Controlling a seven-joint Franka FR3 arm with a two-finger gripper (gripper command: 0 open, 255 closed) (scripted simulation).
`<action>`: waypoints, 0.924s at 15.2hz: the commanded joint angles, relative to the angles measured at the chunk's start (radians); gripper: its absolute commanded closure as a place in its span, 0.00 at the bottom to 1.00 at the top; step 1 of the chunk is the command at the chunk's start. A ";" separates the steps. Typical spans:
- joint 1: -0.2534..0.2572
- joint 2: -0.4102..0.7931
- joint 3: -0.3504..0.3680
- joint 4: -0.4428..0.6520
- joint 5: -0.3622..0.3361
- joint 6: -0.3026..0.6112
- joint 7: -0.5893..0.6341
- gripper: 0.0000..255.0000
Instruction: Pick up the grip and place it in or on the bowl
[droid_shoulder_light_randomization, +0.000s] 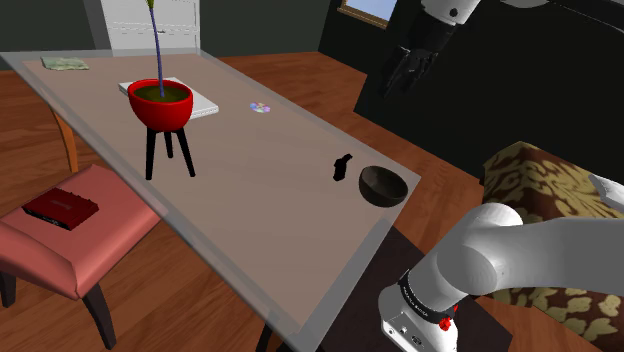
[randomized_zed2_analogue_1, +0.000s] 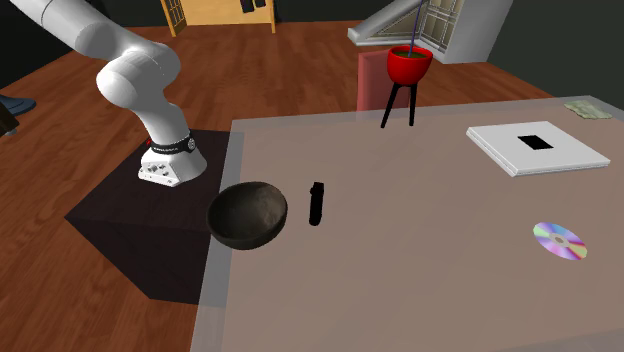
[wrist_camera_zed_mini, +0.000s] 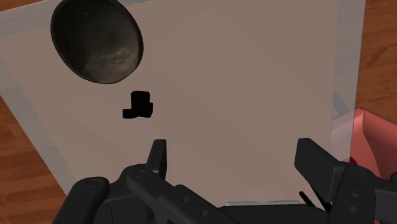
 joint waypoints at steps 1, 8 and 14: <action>0.000 0.000 0.000 0.000 0.000 0.000 0.000 0.00; -0.016 0.153 -0.086 -0.064 -0.022 0.161 -0.072 0.00; -0.027 0.324 -0.157 -0.075 -0.025 0.294 -0.138 0.00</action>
